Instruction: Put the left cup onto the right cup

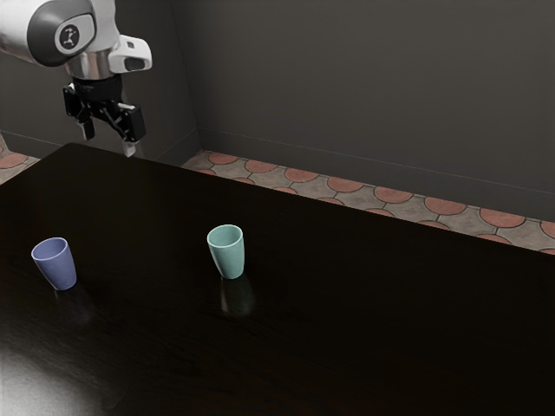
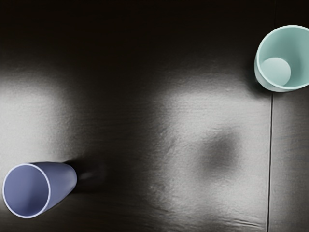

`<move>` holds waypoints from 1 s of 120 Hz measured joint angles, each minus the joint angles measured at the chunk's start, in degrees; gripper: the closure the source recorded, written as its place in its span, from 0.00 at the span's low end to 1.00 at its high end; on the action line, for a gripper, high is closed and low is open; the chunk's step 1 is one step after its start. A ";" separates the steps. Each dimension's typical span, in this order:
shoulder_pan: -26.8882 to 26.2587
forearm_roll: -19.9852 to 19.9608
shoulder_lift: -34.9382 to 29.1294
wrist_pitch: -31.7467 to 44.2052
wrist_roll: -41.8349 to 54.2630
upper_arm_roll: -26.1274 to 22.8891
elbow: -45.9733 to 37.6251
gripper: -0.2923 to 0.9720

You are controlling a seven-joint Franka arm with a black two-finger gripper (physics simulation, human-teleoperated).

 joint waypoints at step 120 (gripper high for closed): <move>8.80 -3.78 -0.68 3.17 -0.88 0.04 -12.85 0.23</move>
